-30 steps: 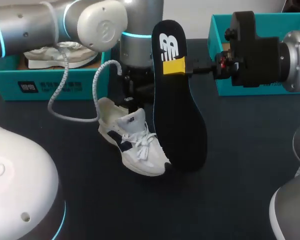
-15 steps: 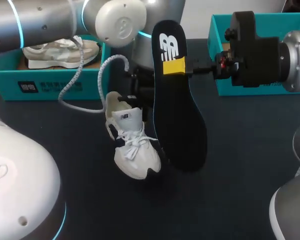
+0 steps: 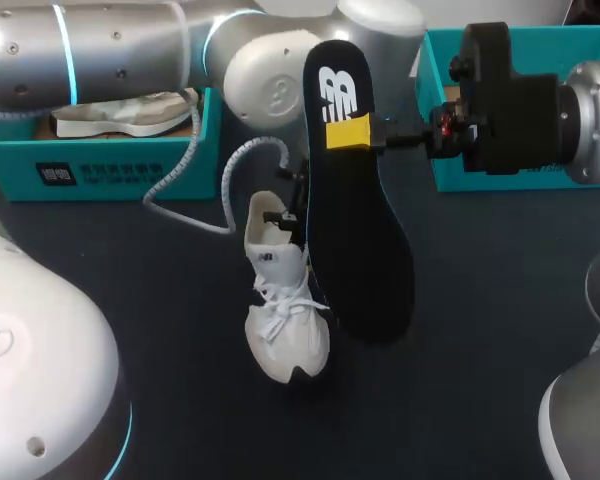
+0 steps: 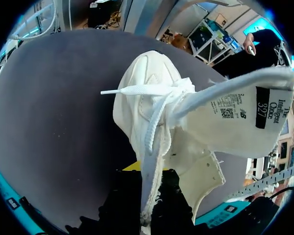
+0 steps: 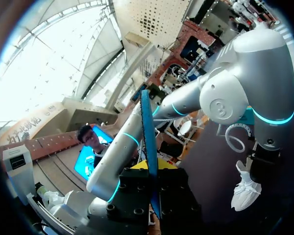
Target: Take the shoe out of the shoebox, open the shoe tongue, remove and reinsert the insole, then place the shoe into the shoebox
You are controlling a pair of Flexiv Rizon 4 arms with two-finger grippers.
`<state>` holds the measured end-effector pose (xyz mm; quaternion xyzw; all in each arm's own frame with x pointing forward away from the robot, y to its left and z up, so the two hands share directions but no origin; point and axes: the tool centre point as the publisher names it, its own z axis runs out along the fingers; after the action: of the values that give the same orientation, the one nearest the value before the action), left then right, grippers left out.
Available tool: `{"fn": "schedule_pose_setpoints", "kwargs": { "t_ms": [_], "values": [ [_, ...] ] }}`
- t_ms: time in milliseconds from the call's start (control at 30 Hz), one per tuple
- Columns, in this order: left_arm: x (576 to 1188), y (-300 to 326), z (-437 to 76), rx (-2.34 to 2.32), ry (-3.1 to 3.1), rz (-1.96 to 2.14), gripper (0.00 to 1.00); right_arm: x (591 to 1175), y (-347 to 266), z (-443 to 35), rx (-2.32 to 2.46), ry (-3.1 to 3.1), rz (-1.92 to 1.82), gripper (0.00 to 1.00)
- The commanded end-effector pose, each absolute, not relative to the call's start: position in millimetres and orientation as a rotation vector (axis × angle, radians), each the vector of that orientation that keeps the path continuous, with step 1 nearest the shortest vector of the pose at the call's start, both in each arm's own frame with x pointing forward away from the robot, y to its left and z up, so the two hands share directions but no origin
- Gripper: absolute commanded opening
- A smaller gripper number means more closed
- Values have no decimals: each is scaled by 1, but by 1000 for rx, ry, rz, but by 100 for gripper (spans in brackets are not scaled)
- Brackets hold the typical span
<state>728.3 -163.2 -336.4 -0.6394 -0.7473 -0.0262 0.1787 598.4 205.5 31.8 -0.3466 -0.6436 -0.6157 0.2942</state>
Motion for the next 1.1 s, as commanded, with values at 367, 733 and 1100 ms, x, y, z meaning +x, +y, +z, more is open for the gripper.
{"fn": "schedule_pose_setpoints", "kwargs": {
  "t_ms": [367, 733, 1100],
  "values": [
    [702, -165, -378, -1843, -2099, -159, 0, 588, 210, 35, -968, -1665, -1714, 0],
    [729, -167, -372, -1921, -2089, -208, 0, 588, 210, 35, -968, -1665, -1714, 0],
    [734, -171, -393, -1895, -2082, -206, 0, 588, 210, 35, -968, -1665, -1714, 0]
  ]
}}
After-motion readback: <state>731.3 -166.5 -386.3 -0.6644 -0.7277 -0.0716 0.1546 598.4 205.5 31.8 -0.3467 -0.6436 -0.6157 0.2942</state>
